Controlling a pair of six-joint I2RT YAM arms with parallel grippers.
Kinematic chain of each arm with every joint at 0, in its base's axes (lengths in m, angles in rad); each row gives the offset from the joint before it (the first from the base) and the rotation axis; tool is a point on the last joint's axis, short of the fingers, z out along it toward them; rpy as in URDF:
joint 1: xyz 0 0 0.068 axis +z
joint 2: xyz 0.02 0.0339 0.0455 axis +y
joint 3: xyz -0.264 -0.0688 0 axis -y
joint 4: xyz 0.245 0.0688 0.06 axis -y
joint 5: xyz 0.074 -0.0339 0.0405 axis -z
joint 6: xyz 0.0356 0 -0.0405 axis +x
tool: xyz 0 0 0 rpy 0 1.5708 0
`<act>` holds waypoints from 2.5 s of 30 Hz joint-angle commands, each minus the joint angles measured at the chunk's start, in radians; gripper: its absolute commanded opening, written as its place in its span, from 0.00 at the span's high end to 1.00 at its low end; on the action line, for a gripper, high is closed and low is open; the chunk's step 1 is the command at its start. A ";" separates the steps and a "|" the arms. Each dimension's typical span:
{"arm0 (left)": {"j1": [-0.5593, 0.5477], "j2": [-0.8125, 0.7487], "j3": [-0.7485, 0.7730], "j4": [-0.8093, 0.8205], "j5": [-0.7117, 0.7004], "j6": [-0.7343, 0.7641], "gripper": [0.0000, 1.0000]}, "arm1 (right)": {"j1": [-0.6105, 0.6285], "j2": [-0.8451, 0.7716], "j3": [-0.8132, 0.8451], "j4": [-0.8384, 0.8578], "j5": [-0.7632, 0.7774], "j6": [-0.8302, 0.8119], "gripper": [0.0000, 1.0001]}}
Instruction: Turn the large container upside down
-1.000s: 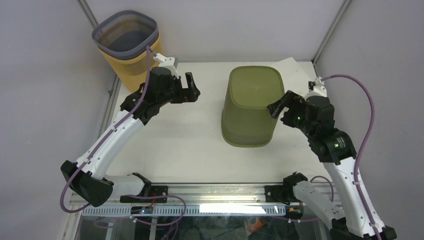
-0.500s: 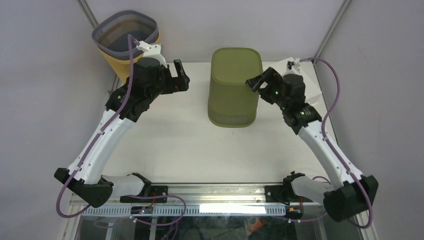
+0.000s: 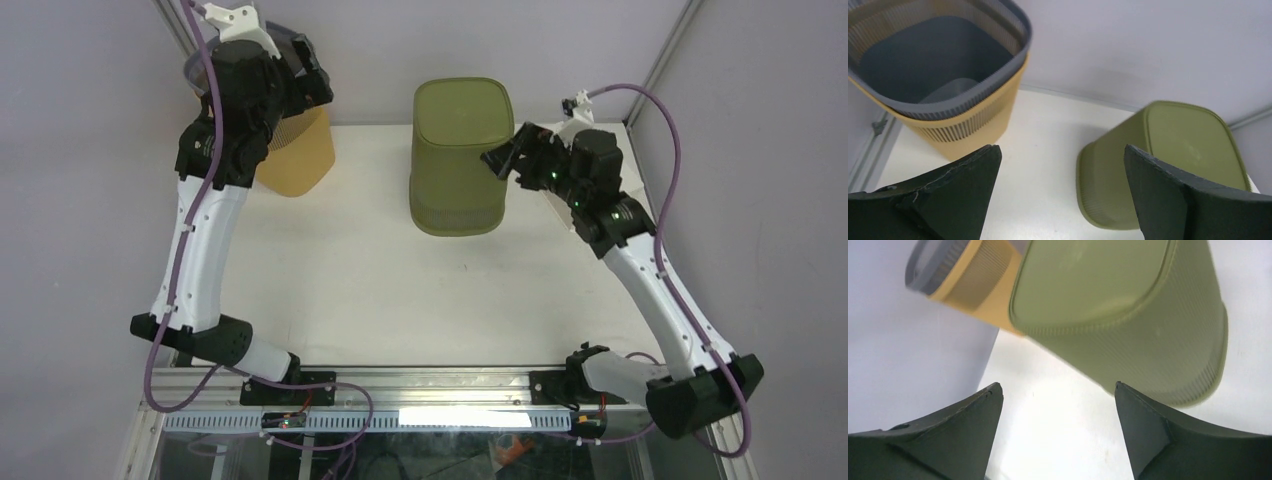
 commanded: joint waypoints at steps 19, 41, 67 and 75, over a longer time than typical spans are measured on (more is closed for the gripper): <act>0.281 0.332 0.228 0.125 0.144 0.207 0.02 | 0.106 0.298 -0.080 0.176 -0.086 0.097 0.14; 0.324 0.454 0.210 0.113 0.256 0.348 0.20 | 0.061 -0.025 -0.242 -0.081 0.016 0.055 0.13; 0.295 0.229 0.158 0.118 0.490 0.249 1.00 | 0.148 -0.146 -0.189 -0.191 0.078 0.100 0.13; 0.100 0.066 -0.063 0.153 0.469 0.166 1.00 | 0.315 -0.073 -0.072 -0.068 0.070 0.192 0.15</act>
